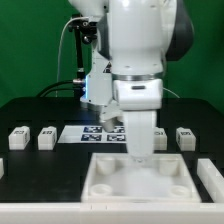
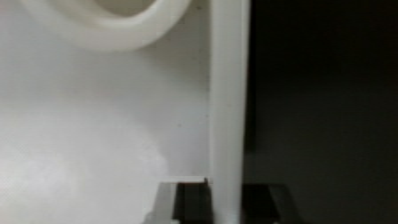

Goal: Assemble one leg

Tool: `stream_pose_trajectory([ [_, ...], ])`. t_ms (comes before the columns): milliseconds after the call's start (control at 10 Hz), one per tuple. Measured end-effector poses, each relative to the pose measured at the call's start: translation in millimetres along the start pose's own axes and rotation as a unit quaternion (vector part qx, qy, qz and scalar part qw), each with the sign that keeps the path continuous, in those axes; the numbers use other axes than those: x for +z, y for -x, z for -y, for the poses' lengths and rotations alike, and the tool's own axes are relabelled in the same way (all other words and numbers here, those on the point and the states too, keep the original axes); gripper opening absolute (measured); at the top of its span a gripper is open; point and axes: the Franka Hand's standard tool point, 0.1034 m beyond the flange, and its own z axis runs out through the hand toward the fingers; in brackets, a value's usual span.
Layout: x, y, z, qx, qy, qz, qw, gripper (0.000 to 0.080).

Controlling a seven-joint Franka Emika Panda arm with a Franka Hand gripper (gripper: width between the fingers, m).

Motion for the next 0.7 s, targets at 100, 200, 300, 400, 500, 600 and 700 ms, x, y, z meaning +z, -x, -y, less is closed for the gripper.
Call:
stream_pose_trajectory([
  [100, -0.1, -4.8, -0.3, -0.004, 0.0, -0.001, 1.0, 0.0058],
  [200, 1.7, -8.3, -1.5, -0.008, -0.005, -0.002, 1.0, 0.0058],
  [300, 2.4, -13.6, -2.6, -0.016, -0.01, -0.001, 1.0, 0.0058],
  [400, 2.7, -18.8, -2.5, -0.02, -0.012, -0.003, 1.0, 0.0058],
  [500, 2.7, -18.7, -2.5, -0.02, -0.013, -0.003, 1.0, 0.0058],
  [600, 2.5, -18.3, -2.4, -0.02, -0.013, -0.003, 1.0, 0.0058],
  [700, 2.5, -18.3, -2.4, -0.02, -0.013, -0.003, 1.0, 0.0058],
])
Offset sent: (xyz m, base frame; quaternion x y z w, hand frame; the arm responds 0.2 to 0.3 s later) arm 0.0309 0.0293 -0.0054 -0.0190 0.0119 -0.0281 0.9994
